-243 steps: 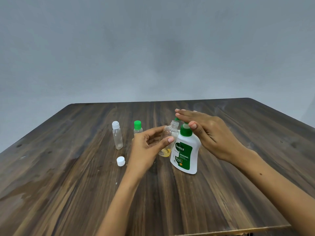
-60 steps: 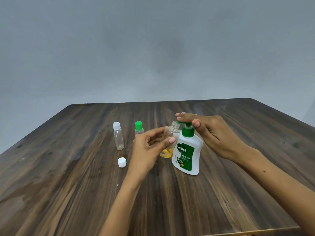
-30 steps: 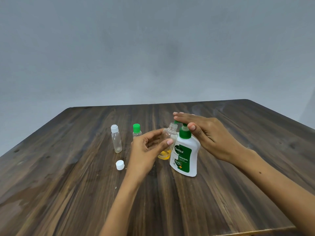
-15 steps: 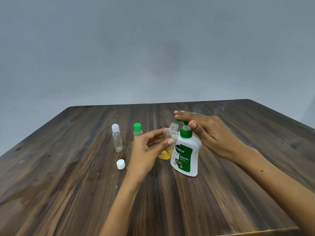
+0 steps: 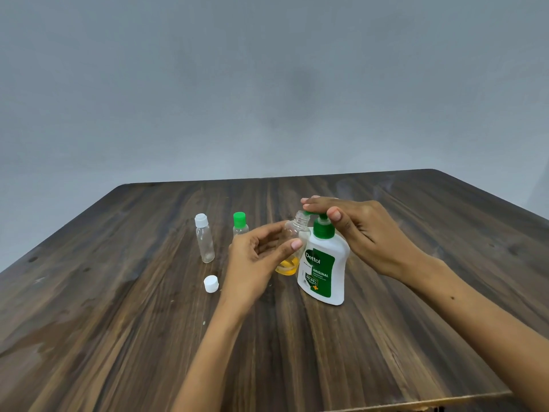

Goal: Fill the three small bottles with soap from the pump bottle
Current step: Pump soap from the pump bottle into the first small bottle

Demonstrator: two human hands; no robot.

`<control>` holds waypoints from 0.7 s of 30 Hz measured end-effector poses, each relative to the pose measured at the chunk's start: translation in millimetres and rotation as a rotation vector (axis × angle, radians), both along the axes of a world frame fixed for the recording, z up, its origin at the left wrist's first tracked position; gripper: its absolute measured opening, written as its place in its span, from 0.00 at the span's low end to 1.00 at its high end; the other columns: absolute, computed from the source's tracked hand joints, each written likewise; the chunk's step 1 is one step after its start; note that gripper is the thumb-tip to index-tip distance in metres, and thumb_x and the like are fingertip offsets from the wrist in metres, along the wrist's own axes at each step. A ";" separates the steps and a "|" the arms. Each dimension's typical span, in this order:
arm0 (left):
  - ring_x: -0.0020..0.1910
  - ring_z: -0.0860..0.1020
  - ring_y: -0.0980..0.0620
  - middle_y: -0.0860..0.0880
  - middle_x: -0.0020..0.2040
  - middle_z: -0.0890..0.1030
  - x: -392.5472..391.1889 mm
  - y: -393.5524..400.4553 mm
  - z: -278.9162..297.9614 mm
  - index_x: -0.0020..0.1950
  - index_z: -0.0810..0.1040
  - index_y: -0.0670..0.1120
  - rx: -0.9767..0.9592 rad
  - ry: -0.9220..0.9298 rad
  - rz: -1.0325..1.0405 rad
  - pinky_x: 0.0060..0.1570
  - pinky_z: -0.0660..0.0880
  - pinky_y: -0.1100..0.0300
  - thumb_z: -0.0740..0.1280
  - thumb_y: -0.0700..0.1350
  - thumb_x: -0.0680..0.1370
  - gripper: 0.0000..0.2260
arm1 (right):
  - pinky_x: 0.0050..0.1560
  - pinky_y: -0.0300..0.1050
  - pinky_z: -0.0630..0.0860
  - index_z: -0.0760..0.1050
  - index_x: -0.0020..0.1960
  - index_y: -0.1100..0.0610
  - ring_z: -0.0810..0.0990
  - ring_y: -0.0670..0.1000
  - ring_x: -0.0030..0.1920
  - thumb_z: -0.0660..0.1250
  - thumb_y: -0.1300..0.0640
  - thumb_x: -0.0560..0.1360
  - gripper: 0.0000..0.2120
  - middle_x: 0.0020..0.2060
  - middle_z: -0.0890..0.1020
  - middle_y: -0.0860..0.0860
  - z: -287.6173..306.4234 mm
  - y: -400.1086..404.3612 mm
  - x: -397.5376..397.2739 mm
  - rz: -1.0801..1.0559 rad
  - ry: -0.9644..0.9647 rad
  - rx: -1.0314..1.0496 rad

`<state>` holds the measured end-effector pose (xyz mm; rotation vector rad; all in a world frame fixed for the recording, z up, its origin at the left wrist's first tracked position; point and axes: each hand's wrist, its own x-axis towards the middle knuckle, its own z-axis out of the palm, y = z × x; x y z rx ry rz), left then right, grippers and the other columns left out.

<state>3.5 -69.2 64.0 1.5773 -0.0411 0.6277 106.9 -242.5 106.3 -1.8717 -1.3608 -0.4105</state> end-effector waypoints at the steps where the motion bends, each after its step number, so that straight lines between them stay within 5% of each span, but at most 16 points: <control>1: 0.51 0.84 0.54 0.50 0.49 0.86 0.0 0.1 -0.4 0.56 0.82 0.45 0.000 0.002 0.002 0.51 0.79 0.65 0.74 0.46 0.66 0.20 | 0.62 0.51 0.75 0.79 0.62 0.56 0.74 0.44 0.66 0.45 0.33 0.79 0.36 0.62 0.80 0.48 -1.3 0.1 -0.1 0.005 0.017 0.009; 21: 0.50 0.84 0.56 0.52 0.48 0.86 -4.2 -1.7 1.1 0.56 0.82 0.44 0.005 0.000 0.016 0.48 0.78 0.68 0.74 0.45 0.65 0.19 | 0.65 0.50 0.73 0.75 0.67 0.55 0.70 0.43 0.69 0.44 0.32 0.79 0.35 0.67 0.76 0.47 -3.7 -1.7 -3.0 -0.032 -0.060 -0.018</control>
